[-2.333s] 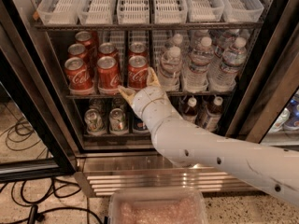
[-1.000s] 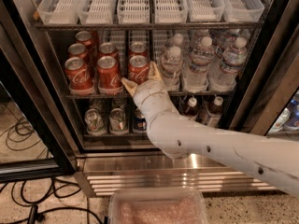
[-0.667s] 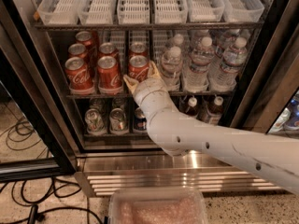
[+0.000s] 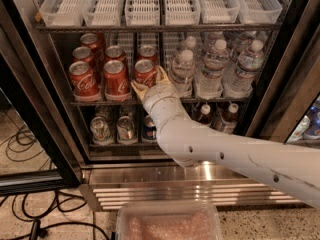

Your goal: Pick coke can from middle shelf of fridge

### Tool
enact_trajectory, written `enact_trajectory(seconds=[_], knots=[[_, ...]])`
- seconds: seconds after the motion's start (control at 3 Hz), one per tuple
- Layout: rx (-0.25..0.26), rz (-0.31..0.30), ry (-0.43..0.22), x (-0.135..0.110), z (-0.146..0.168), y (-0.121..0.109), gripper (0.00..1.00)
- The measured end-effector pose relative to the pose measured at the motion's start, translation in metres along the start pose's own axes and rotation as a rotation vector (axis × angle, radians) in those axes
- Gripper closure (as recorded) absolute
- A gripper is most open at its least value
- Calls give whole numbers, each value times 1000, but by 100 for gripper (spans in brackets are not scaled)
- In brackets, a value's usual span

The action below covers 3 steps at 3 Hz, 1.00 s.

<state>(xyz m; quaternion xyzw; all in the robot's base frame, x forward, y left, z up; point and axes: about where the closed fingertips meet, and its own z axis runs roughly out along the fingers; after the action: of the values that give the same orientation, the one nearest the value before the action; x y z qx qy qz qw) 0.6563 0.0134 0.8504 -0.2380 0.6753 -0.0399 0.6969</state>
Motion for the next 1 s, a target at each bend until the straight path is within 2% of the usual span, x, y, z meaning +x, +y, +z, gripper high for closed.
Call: enact_trajectory(seconds=[0.67,1.0], knots=[[-12,2,-10,-9,-3,-2,100],[-36,16,-47,-32,-13,-8,100]])
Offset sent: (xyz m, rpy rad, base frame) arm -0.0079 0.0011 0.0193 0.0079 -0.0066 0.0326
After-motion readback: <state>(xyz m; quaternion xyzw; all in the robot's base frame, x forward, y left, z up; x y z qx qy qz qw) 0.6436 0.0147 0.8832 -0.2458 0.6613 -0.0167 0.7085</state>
